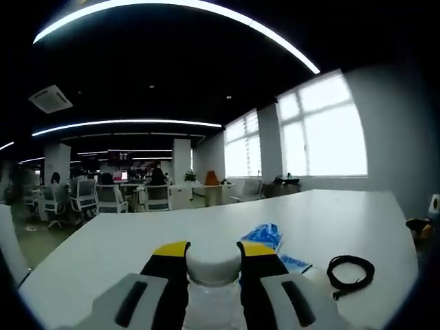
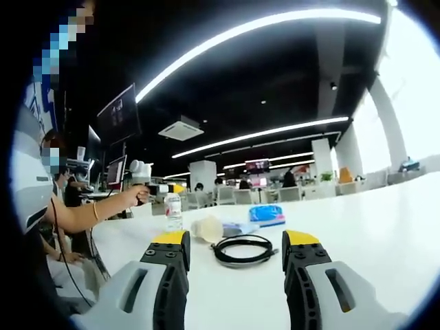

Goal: Arrange the tabletop items into an orderly group along one side of the table until the central work area is clear of visible clutter.

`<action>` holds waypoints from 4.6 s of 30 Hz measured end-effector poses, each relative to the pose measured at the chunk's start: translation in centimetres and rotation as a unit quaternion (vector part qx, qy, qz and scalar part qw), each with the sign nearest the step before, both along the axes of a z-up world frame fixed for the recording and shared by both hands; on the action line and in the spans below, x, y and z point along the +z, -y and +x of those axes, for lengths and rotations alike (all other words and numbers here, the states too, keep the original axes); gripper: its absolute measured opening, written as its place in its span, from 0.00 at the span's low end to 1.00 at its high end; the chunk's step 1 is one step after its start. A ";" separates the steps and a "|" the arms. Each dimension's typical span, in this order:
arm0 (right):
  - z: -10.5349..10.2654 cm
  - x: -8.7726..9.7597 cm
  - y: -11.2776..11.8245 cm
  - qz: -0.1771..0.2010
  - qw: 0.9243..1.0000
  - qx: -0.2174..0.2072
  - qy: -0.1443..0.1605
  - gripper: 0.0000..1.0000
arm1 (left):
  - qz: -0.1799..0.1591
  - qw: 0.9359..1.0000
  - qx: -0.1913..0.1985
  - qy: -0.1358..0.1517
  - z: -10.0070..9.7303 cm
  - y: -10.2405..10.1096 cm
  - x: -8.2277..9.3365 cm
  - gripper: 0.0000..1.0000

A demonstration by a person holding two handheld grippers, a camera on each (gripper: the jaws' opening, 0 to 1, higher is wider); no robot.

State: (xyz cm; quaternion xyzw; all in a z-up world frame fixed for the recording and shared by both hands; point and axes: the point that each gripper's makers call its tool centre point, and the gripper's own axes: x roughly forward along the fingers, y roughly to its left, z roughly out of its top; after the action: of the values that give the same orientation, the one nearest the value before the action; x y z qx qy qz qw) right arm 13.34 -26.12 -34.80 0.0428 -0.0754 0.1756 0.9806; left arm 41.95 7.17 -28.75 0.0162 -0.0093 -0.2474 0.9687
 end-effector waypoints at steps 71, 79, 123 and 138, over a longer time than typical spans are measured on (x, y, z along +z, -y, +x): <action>12.9 1.3 -24.5 -0.098 0.959 0.262 -0.044 0.50 | 0.008 1.000 0.002 0.020 0.1 -0.1 -0.3 0.28; 15.6 0.0 -26.3 -0.103 0.960 0.252 -0.063 0.50 | 0.010 1.000 -0.006 0.018 0.3 0.0 -0.3 0.28; 22.4 -5.0 -34.5 -0.131 0.954 0.237 -0.130 0.48 | 0.002 1.000 -0.007 0.018 0.1 -0.1 -0.4 0.29; 24.6 -6.5 -35.3 -0.155 0.955 0.217 -0.132 0.45 | 0.001 1.000 -0.008 0.021 0.0 0.0 -0.4 0.29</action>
State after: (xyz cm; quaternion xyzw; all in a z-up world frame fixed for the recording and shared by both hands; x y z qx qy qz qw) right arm 37.93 9.20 -41.26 -0.0714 0.0940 0.3869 0.9145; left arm 41.99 7.21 -29.11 0.0218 -0.0291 -0.2546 0.9664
